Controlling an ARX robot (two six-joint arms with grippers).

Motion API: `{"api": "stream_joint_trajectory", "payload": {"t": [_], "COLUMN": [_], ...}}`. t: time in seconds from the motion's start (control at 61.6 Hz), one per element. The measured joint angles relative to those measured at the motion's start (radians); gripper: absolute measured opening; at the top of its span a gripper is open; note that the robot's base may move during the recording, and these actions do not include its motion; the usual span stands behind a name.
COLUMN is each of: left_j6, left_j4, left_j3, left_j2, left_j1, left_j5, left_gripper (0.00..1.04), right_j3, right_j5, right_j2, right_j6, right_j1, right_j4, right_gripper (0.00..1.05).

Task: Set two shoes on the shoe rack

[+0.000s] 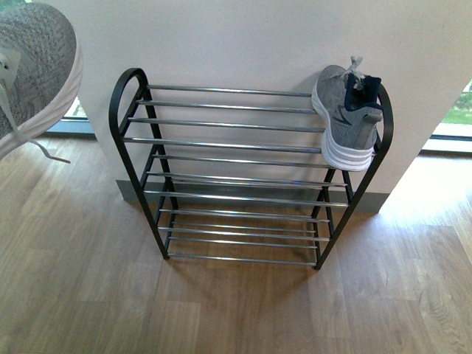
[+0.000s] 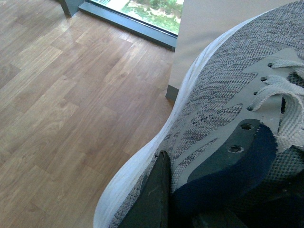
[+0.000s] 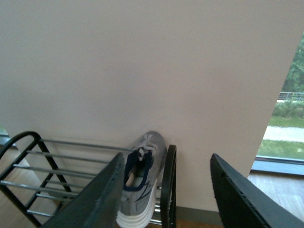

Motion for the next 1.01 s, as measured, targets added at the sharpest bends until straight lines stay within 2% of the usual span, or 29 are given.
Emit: {"api": "stream_joint_trajectory", "payload": {"t": [0.049, 0.114, 0.146, 0.552, 0.6, 0.698, 1.006], "left_j6": [0.0, 0.0, 0.0, 0.0, 0.0, 0.0, 0.0], "left_j4": [0.0, 0.0, 0.0, 0.0, 0.0, 0.0, 0.0], "left_j3": [0.0, 0.0, 0.0, 0.0, 0.0, 0.0, 0.0], "left_j2": [0.0, 0.0, 0.0, 0.0, 0.0, 0.0, 0.0], "left_j1": [0.0, 0.0, 0.0, 0.0, 0.0, 0.0, 0.0], "left_j5": [0.0, 0.0, 0.0, 0.0, 0.0, 0.0, 0.001], "left_gripper": [0.02, 0.02, 0.02, 0.02, 0.02, 0.02, 0.02], "right_j3": [-0.029, -0.083, -0.099, -0.25, -0.26, -0.275, -0.318], "right_j5": [0.018, 0.053, 0.061, 0.163, 0.227, 0.239, 0.251], "right_j2": [-0.026, -0.084, -0.103, -0.36, -0.391, -0.444, -0.568], "right_j6": [-0.003, -0.011, -0.017, -0.016, -0.016, -0.016, -0.016], "right_j1": [0.016, 0.046, 0.056, 0.163, 0.204, 0.247, 0.252], "right_j4": [0.001, 0.001, 0.001, -0.106, -0.129, -0.163, -0.225], "right_gripper": [0.21, 0.05, 0.01, 0.02, 0.02, 0.02, 0.02]}}
